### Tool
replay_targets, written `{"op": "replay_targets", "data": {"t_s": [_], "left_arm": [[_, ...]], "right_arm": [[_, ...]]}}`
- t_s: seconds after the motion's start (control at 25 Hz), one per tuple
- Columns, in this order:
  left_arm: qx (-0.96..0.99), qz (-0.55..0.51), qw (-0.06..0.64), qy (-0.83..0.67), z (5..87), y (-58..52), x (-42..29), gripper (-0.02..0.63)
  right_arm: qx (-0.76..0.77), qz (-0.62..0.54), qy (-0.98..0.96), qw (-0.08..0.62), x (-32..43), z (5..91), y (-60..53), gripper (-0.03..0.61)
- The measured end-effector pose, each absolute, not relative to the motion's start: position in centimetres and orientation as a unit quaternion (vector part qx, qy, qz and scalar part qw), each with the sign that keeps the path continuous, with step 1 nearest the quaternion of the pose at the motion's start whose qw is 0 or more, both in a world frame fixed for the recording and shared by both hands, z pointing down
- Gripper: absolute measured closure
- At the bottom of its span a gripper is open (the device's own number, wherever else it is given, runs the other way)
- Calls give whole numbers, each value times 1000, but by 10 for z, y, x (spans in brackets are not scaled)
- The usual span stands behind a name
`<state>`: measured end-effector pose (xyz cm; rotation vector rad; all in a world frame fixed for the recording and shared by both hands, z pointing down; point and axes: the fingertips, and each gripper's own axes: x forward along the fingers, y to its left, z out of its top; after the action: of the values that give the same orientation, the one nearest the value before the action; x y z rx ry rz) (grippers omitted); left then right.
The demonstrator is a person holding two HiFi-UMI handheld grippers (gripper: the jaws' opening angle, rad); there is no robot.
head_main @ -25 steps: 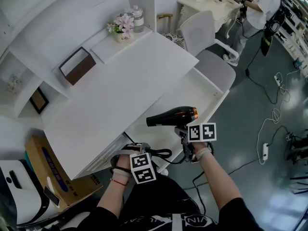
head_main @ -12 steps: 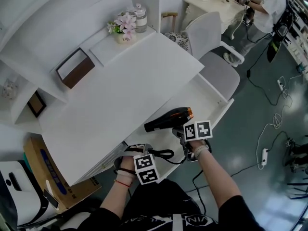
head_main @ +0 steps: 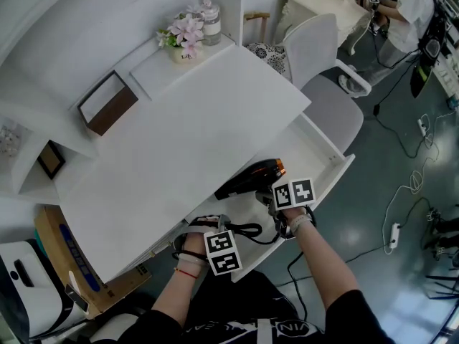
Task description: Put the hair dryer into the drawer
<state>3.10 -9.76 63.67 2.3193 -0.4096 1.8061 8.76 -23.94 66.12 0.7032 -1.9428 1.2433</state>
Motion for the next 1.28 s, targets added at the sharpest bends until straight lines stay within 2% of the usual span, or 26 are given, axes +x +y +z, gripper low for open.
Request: {"op": "replay_targets", "data": {"t_s": [1.28], "left_arm": [[772,620,108,-95,687,-131,45,455]], "right_arm": [[166,442,-794,382,75,707,-275,399]]}}
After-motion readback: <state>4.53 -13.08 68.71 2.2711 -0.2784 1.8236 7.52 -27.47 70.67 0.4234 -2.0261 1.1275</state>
